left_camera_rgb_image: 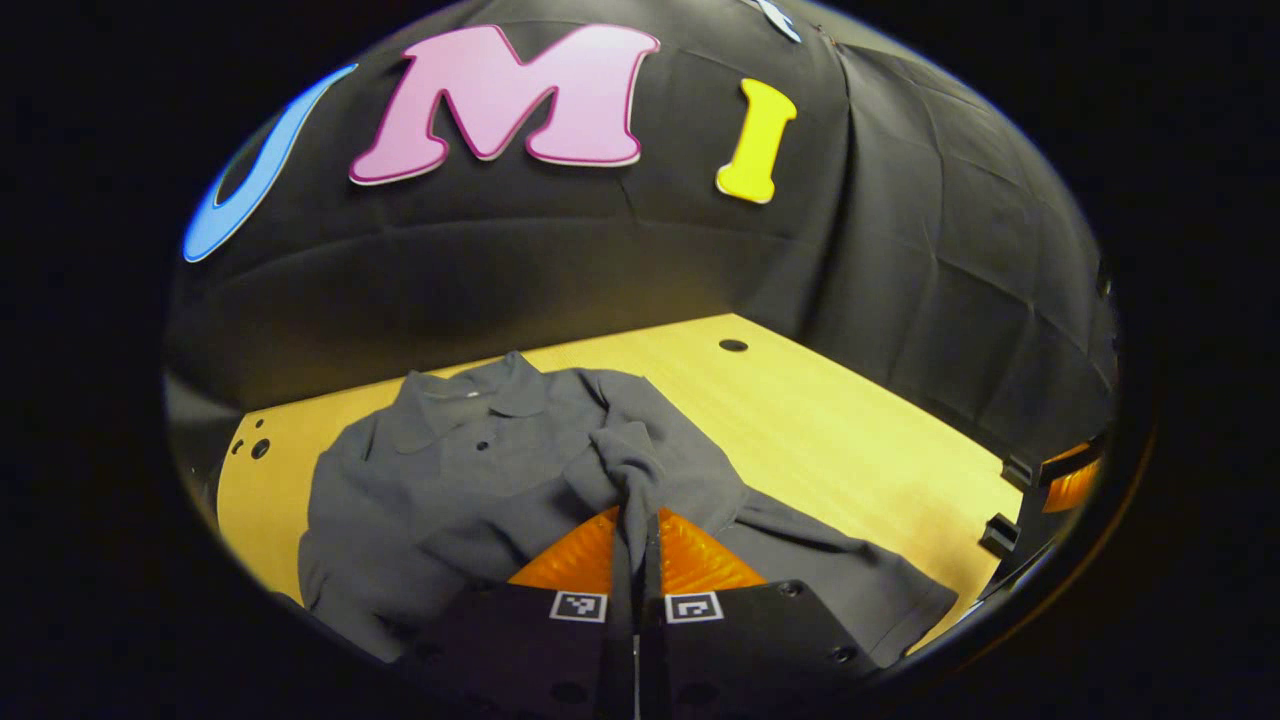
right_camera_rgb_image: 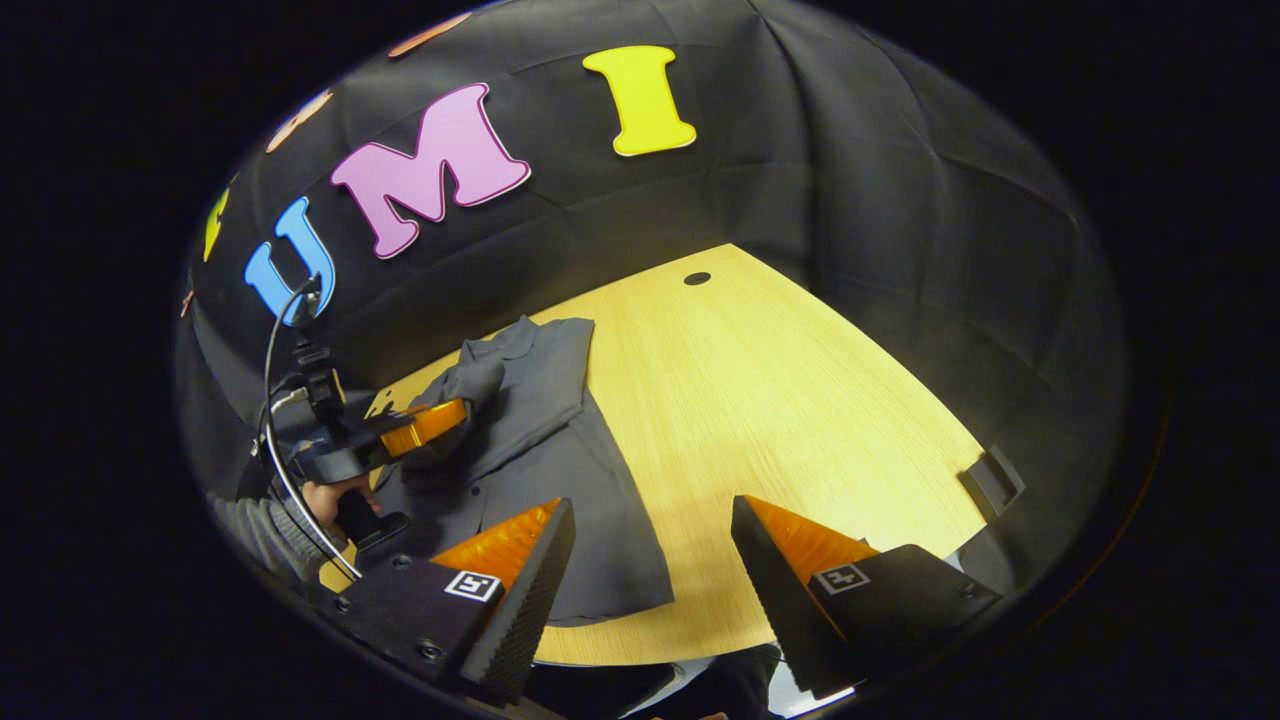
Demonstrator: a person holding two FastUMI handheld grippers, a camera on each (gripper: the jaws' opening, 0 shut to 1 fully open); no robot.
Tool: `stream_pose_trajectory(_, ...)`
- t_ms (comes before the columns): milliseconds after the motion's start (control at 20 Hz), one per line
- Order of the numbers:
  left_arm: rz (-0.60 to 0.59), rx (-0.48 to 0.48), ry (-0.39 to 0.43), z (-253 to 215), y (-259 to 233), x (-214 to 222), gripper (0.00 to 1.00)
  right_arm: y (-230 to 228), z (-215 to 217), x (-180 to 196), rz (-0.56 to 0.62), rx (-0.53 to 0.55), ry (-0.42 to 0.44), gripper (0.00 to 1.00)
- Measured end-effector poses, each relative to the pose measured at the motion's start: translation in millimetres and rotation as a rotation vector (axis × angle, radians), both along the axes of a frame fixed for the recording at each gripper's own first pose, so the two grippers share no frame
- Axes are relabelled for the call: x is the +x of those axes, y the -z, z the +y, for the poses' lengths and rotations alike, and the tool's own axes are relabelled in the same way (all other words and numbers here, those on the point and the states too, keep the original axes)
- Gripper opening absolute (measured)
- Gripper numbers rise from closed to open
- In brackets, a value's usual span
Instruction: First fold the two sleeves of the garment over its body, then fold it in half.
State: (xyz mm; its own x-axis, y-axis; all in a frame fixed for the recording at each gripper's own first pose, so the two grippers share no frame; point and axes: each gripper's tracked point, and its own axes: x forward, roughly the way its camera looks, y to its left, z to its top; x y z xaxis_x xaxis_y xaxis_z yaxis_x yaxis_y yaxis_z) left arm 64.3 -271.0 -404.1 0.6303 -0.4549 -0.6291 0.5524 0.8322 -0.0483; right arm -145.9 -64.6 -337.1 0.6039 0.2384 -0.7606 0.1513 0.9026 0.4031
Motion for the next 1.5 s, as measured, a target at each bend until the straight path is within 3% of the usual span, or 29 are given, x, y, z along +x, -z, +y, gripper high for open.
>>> stream_pose_trajectory(350, 0.084, -0.011, 0.079, -31, 33, -15, 0.26, 11, -20, -11, 0.012, -0.001, 0.049, 0.97)
stream_pose_trajectory(400, 0.103, -0.022, 0.094, -38, 36, -20, 0.40, 12, -22, -12, 0.014, -0.001, 0.057, 0.97)
stream_pose_trajectory(450, 0.117, -0.030, 0.110, -44, 37, -25, 0.37, 13, -24, -13, 0.015, -0.002, 0.062, 0.97)
stream_pose_trajectory(550, 0.136, -0.051, 0.143, -57, 38, -34, 0.48, 15, -27, -14, 0.018, -0.006, 0.068, 0.97)
stream_pose_trajectory(650, 0.155, -0.076, 0.174, -68, 35, -44, 0.71, 15, -29, -12, 0.018, -0.005, 0.073, 0.97)
stream_pose_trajectory(800, 0.161, -0.117, 0.193, -80, 23, -55, 0.94, 13, -31, -8, 0.011, -0.010, 0.068, 0.98)
stream_pose_trajectory(1050, 0.186, -0.286, 0.211, -92, -25, -86, 0.96, 17, -22, -3, 0.014, -0.012, 0.032, 0.98)
stream_pose_trajectory(1100, 0.193, -0.306, 0.201, -87, -32, -91, 0.92, 18, -18, -3, 0.016, -0.014, 0.019, 0.98)
stream_pose_trajectory(1150, 0.196, -0.319, 0.182, -79, -40, -94, 0.96, 20, -14, -3, 0.020, -0.017, 0.005, 0.98)
stream_pose_trajectory(1300, 0.169, -0.329, 0.109, -44, -61, -100, 0.96, 25, 1, -3, 0.027, -0.012, -0.039, 0.98)
stream_pose_trajectory(1500, 0.095, -0.258, 0.025, 23, -77, -111, 0.96, 39, 27, -9, 0.048, -0.008, -0.106, 0.98)
